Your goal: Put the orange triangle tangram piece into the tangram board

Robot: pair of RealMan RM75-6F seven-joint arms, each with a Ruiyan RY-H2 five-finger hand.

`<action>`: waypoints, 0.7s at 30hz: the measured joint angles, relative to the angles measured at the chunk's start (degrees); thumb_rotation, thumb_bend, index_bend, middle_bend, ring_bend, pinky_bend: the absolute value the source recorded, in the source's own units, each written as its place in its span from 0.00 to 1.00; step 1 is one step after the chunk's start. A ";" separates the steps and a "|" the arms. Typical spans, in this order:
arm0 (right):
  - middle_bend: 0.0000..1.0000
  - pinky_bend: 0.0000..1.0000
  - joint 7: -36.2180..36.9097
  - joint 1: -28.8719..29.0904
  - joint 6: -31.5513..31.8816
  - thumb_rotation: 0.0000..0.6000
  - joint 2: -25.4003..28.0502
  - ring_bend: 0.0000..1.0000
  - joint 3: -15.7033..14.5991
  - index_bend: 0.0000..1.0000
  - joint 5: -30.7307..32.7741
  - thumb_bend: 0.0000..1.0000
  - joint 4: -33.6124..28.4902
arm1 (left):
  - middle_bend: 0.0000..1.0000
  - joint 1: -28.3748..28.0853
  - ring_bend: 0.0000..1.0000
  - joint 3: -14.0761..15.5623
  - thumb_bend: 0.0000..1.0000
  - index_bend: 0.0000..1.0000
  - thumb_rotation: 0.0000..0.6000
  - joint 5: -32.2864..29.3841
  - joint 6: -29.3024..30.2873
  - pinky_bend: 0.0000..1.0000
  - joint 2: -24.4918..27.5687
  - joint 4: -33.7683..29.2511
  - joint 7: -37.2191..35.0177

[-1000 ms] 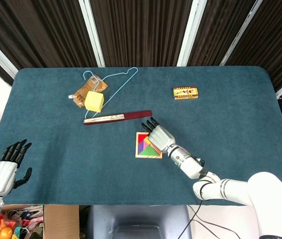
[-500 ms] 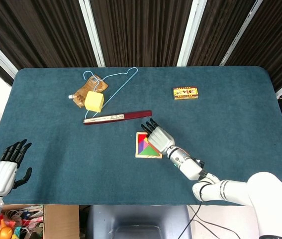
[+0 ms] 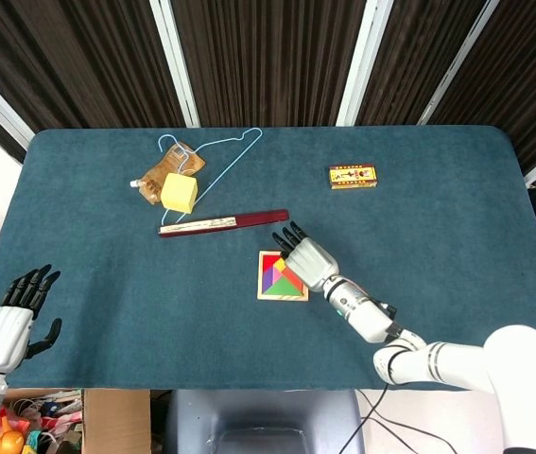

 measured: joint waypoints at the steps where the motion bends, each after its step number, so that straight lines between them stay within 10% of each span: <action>1: 0.00 0.00 -0.15 -0.11 0.05 1.00 0.50 0.00 -0.08 0.40 0.44 0.54 -0.30 | 0.00 0.00 0.00 0.00 0.48 0.00 1.00 0.00 -0.02 0.13 0.00 0.02 -0.03; 21: 0.00 0.00 1.71 -0.32 -1.68 1.00 -1.44 0.00 -0.97 0.43 1.70 0.55 2.64 | 0.00 -0.38 0.00 -0.05 0.48 0.00 1.00 -0.22 -0.60 0.13 -0.06 0.22 -0.32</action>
